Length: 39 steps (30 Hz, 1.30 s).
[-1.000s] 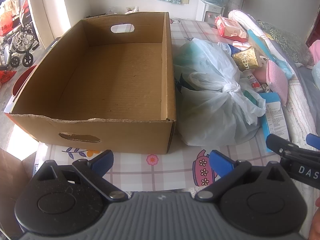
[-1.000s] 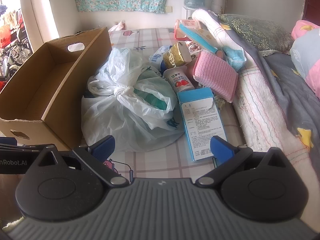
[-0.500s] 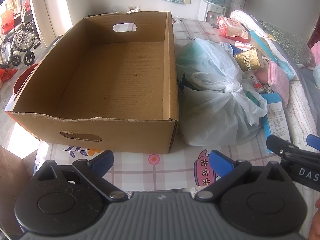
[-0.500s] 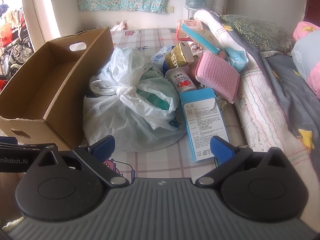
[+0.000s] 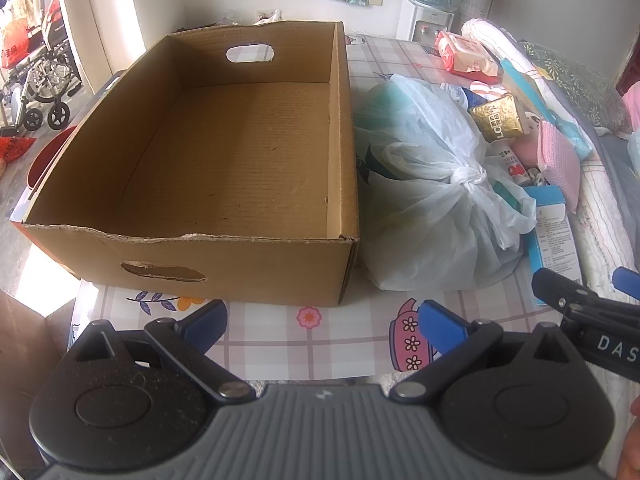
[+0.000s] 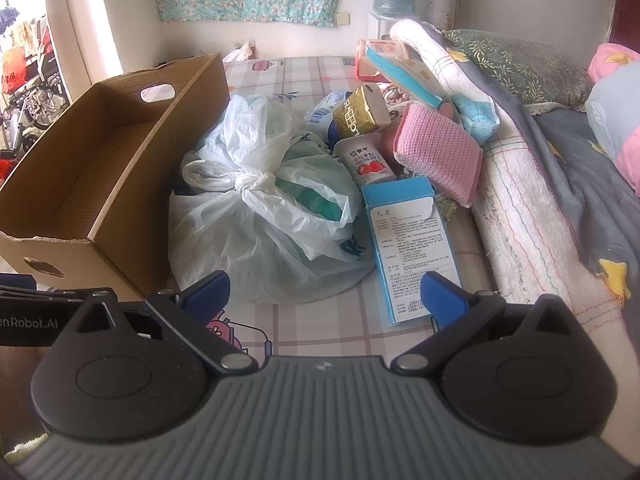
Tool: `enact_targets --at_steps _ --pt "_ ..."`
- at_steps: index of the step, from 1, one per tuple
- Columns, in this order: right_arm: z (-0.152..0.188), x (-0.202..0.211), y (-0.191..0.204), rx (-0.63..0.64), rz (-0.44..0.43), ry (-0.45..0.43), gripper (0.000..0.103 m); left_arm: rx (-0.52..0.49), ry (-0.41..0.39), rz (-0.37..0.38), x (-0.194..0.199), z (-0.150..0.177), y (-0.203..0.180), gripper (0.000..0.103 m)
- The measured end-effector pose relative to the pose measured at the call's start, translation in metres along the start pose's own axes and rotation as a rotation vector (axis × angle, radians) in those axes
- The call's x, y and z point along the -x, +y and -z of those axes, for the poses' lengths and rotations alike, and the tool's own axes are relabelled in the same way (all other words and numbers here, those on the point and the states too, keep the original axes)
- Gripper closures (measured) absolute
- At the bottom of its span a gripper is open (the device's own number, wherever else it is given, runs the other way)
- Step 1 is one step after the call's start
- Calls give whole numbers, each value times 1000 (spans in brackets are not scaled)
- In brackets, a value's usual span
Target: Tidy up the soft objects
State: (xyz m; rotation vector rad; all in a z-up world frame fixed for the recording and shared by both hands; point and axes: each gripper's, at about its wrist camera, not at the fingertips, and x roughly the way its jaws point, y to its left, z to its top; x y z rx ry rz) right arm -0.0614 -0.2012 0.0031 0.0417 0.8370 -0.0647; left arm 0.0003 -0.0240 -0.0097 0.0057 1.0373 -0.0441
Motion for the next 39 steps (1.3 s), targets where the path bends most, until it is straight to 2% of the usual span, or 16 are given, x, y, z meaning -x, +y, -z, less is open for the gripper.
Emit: enact_targets --at_steps 5,11,17,21,25,27,29,31,34,36,39 --pt "1 0 -4 -7 4 0 1 -12 -12 1 2 0 -2 1" --pt "1 7 -23 -23 30 -31 1 -67 -74 30 15 0 -12 1" --pt "-4 23 -66 -25 70 -129 1 -228 -212 76 33 -3 -46 1" --pt "-5 23 -94 -26 91 -172 1 -345 -233 147 29 -6 -77 1" --pt "-5 11 -114 -42 82 -156 1 -466 -227 238 10 0 -109 1" --pt "-5 3 -119 -45 69 -145 1 -525 -220 273 -3 4 -124 5" --pt "-6 -8 -122 -45 41 -132 2 -552 -206 294 -14 7 -134 16" --pt "-9 -18 -125 -45 20 -110 4 -558 -184 324 -26 9 -144 20" --pt "-11 -32 -125 -32 -17 -84 7 -535 -183 381 -39 13 -150 21" --pt "-15 -43 -127 -26 -55 -61 12 -521 -186 383 -48 14 -155 22" --pt "-18 -60 -128 -19 -95 -22 19 -516 -170 386 -62 13 -164 29"
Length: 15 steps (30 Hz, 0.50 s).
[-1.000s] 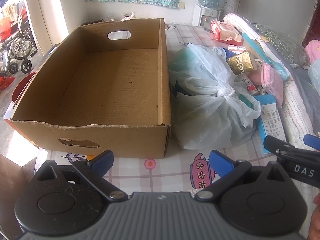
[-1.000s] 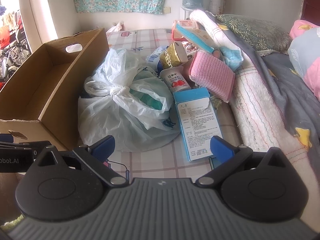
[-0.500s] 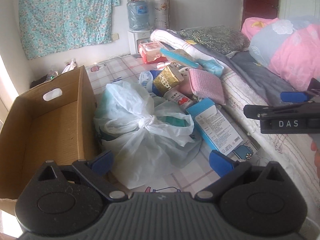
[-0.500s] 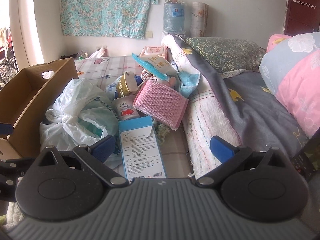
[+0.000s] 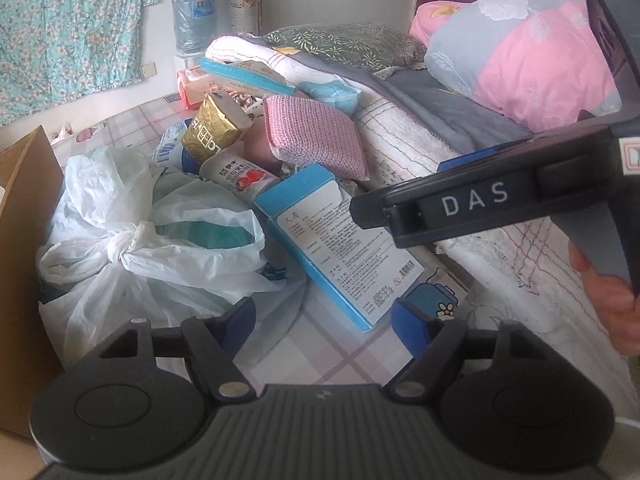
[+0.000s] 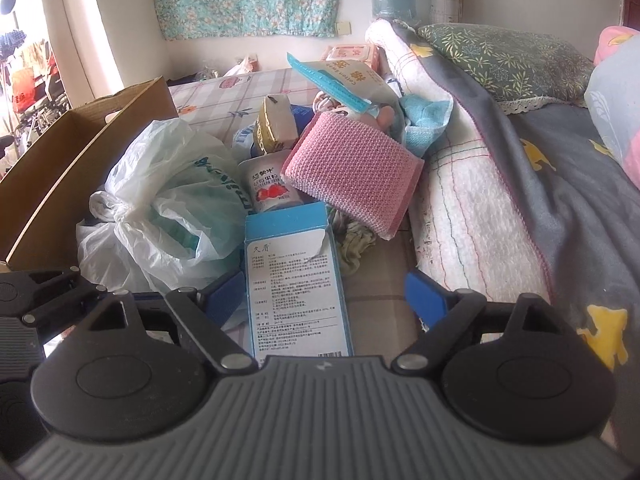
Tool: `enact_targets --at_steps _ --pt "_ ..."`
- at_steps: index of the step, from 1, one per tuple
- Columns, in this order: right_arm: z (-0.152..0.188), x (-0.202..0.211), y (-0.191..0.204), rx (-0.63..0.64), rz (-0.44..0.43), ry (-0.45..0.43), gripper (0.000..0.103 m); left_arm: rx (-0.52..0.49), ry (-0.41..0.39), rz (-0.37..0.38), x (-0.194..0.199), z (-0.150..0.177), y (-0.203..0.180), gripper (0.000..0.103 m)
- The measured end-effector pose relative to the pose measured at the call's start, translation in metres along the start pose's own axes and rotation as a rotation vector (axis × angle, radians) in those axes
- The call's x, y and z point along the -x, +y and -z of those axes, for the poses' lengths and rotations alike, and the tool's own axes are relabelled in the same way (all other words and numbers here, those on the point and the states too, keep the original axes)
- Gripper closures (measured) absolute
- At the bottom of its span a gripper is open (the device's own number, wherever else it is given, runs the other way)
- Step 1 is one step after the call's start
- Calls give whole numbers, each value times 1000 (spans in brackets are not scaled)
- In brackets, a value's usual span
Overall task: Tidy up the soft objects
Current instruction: 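Move the left gripper down toward the blue-and-white medicine box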
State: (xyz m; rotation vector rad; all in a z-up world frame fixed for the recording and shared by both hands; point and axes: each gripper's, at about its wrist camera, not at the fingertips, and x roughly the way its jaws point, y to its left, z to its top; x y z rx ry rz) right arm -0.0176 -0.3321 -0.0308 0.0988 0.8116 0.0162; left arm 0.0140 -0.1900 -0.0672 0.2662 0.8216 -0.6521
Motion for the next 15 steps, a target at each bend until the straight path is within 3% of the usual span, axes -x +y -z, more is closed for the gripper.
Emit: enact_targets --at_steps 7,15 --pt "-3 -36 -8 -13 -88 107 41 49 73 46 -31 -1 2 47" --pt "0 -60 -21 -76 -153 186 49 33 89 94 -46 -9 -1 45"
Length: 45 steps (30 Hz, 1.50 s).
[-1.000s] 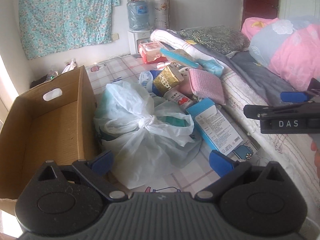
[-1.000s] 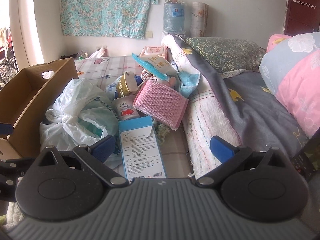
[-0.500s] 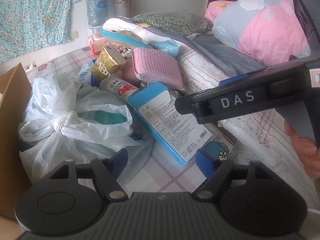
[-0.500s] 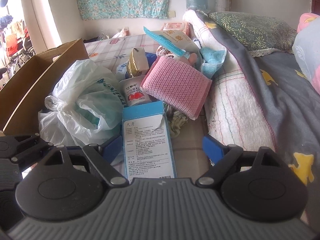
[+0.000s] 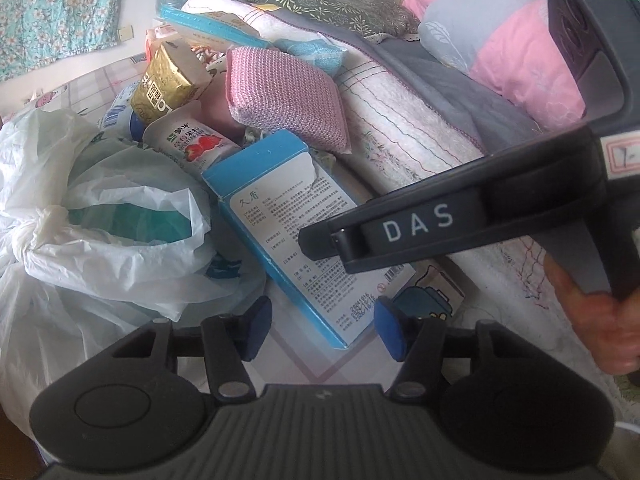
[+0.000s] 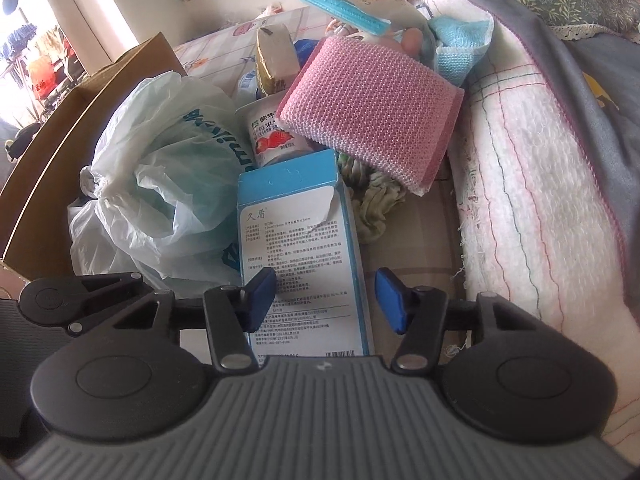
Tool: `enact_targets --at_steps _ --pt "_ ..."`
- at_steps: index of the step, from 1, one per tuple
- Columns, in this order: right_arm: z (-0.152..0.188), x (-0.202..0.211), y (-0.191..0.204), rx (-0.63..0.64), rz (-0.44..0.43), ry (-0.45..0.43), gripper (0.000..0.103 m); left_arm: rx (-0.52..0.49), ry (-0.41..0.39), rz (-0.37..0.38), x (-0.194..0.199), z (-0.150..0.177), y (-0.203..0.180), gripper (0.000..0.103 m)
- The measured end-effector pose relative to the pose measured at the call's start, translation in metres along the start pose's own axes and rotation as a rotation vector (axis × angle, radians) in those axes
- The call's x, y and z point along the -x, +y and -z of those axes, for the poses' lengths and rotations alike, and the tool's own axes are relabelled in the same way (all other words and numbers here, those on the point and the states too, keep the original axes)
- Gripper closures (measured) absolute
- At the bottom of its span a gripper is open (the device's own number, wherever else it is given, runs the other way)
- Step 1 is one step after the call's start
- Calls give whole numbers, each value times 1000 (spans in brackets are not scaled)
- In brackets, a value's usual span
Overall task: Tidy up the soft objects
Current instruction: 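Move the left gripper down toward the blue-and-white medicine box, then close the left gripper on the blue-and-white medicine box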
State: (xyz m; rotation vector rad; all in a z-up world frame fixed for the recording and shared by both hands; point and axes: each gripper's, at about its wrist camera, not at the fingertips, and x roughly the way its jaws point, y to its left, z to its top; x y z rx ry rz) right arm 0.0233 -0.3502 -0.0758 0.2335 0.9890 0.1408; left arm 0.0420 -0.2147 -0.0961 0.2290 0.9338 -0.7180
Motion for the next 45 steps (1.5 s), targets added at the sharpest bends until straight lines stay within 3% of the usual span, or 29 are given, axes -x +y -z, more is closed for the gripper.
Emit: enact_targets --at_steps 4,19,25,34,38,45 --pt "0 -5 -6 -39 -39 21 50 15 6 19 -6 -5 2 44" --pt "7 13 -2 -77 -42 3 62 13 -21 2 8 -7 0 44" --pt "15 8 -2 -119 -62 25 63 32 10 15 9 -2 6 44" --pt "17 -2 -8 -158 -72 63 60 43 57 33 -1 -2 9 30" --pt "17 -8 -10 -173 -83 84 59 48 81 42 -10 -4 10 30" --pt "17 -1 -5 -192 -80 80 59 37 50 38 -4 -5 9 30"
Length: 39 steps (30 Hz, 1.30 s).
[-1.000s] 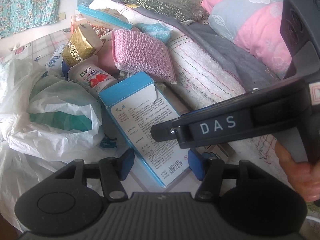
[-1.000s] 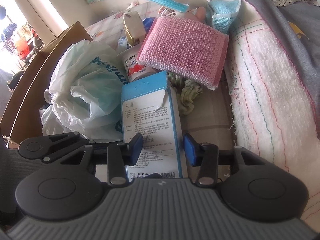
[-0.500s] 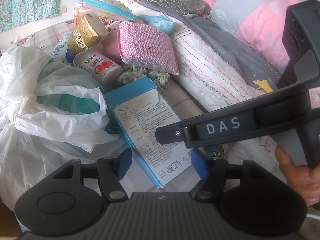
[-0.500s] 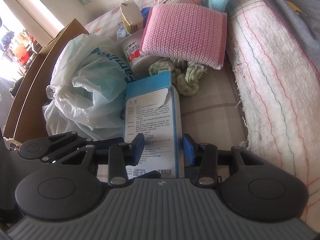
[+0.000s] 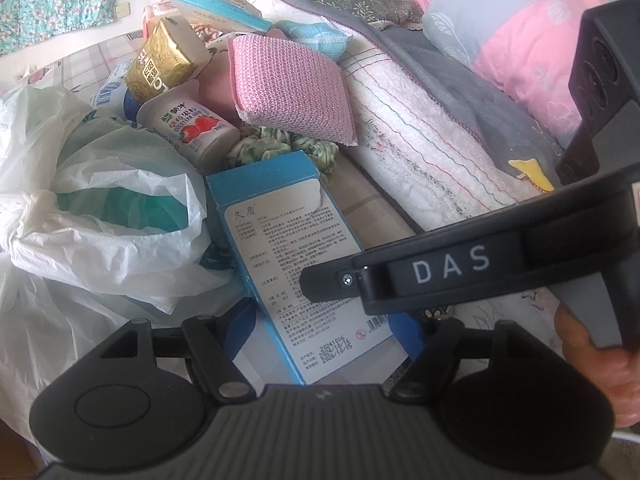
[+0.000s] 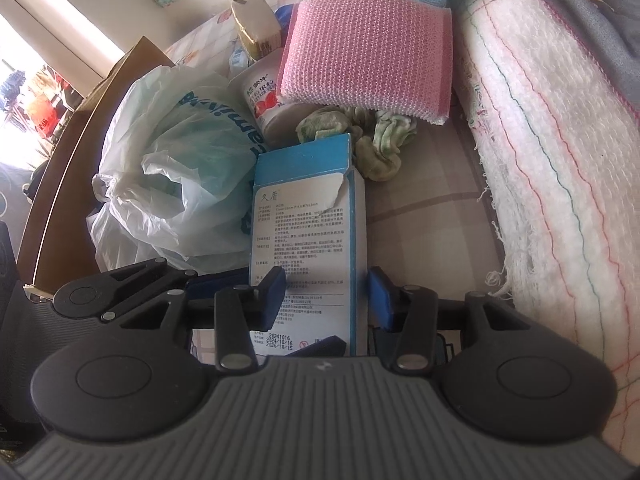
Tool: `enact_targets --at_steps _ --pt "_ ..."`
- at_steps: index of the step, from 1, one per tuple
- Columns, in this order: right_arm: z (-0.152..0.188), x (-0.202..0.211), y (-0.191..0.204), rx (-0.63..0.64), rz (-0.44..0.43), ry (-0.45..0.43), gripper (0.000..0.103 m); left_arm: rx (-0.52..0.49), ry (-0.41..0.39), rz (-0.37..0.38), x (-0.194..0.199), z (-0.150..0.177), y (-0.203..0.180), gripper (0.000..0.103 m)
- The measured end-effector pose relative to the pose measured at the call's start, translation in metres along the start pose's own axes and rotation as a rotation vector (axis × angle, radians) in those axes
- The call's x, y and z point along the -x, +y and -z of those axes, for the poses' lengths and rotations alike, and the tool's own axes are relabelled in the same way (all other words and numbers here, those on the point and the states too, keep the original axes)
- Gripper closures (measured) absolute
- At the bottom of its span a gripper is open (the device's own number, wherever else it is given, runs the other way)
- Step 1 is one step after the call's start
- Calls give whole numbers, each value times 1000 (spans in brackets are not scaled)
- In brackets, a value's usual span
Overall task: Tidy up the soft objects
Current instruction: 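Close the left gripper on the blue-and-white medicine box, then lift the medicine box with the left gripper and carry it over the cardboard box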
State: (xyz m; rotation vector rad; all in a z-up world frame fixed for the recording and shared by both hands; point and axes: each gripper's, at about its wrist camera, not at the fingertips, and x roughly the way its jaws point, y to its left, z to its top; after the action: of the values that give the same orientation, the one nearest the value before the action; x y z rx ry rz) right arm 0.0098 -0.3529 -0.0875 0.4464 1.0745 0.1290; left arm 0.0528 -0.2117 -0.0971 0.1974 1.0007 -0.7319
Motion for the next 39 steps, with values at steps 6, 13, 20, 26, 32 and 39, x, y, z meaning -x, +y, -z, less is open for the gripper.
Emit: enact_targets --at_steps 6,13,20,26,32,39 --pt "5 17 9 -22 -3 -30 60 -33 -46 1 21 -2 -4 30" --pt "8 41 30 4 -6 -80 60 -46 -114 -12 53 0 -8 30" --pt "1 61 72 84 -39 -125 60 -23 -217 -72 99 -3 0 30" --pt "-15 71 120 179 -86 -157 60 7 -301 -145 138 -4 16 30" --pt "-38 65 170 244 -159 -143 60 51 -367 -236 174 -5 44 30" --pt "-66 51 237 338 -245 -115 60 120 -409 -343 211 -11 87 30"
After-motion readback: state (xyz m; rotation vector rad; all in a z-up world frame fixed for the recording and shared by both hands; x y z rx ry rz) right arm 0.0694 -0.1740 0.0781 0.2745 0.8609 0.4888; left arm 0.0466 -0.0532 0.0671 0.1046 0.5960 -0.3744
